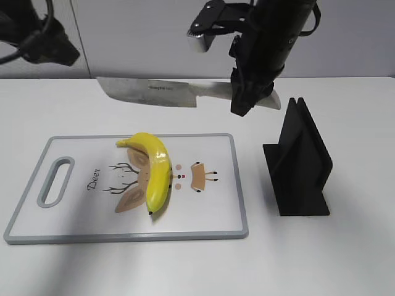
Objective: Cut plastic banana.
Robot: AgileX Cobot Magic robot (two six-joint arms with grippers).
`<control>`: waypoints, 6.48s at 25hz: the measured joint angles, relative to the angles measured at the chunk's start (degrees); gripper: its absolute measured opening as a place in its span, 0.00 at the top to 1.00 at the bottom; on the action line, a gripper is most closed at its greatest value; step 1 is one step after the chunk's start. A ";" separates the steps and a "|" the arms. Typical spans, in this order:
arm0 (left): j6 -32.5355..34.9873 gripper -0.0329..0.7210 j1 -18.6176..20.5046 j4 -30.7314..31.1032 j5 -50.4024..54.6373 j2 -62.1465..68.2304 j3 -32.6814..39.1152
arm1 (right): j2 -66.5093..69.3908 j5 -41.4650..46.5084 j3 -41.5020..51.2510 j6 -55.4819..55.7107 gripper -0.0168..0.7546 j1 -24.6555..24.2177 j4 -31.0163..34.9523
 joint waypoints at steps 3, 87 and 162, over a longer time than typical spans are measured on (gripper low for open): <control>-14.70 0.09 3.62 2.58 5.51 -1.29 0.00 | -1.02 0.17 0.00 6.18 0.77 0.00 0.00; -28.12 0.26 12.97 3.39 19.20 -83.61 42.26 | -28.84 -14.81 44.70 75.18 0.74 0.00 -13.47; -28.12 0.28 13.05 2.87 19.20 -83.61 42.33 | -112.27 -10.65 72.51 42.42 0.35 -26.28 -4.87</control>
